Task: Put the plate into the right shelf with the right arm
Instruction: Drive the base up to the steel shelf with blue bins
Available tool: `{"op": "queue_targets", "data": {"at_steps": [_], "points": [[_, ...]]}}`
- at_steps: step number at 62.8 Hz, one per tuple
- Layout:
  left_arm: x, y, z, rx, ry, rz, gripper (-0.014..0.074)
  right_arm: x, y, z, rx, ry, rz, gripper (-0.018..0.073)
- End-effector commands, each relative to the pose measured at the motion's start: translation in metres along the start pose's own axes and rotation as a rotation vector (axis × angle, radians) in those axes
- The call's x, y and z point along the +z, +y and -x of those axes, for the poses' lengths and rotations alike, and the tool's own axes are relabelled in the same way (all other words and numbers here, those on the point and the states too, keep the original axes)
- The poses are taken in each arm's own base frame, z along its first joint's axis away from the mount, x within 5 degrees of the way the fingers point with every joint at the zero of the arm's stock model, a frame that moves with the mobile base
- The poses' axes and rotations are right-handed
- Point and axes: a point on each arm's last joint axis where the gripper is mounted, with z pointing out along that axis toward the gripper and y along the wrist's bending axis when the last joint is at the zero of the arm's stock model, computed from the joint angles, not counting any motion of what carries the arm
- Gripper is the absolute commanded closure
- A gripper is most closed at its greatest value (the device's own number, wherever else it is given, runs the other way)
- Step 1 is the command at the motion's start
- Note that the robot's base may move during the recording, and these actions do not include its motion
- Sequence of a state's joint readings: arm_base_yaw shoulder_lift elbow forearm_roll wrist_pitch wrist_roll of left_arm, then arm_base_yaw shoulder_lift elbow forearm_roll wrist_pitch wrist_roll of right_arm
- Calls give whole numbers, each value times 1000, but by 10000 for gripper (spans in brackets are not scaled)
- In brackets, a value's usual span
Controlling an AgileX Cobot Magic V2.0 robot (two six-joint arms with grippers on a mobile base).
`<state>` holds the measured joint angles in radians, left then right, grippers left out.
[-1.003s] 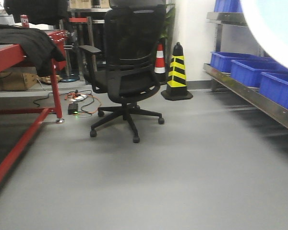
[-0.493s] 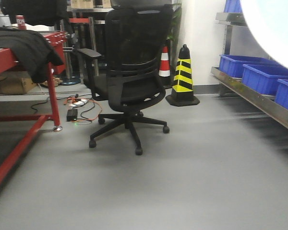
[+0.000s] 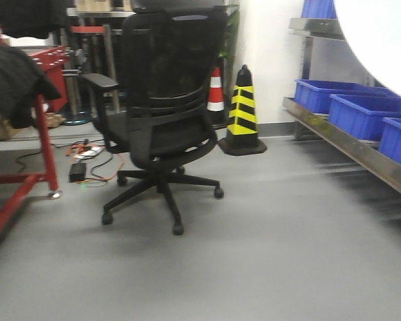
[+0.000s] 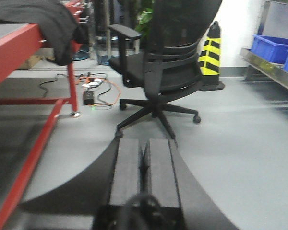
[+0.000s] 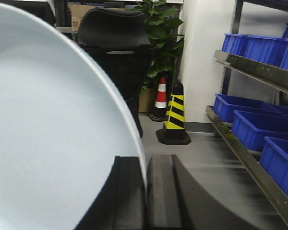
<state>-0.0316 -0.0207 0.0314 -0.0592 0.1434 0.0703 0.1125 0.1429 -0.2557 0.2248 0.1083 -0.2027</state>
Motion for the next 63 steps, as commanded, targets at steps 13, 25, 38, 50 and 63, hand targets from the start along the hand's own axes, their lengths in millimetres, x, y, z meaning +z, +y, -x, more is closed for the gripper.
{"op": "queue_targets", "data": {"at_steps": [13, 25, 38, 50, 63], "points": [[0, 0, 5, -1, -80, -2, 643, -1, -2, 17, -2, -110, -21, 507], [0, 0, 5, -1, -80, -2, 643, -1, -2, 17, -2, -110, -21, 507], [0, 0, 5, -1, -80, -2, 643, -1, -2, 17, -2, -110, -21, 507], [0, 0, 5, -1, -80, -2, 643, -1, -2, 17, -2, -110, -21, 507], [0, 0, 5, -1, -80, -2, 643, -1, -2, 17, -2, -110, -21, 507]]}}
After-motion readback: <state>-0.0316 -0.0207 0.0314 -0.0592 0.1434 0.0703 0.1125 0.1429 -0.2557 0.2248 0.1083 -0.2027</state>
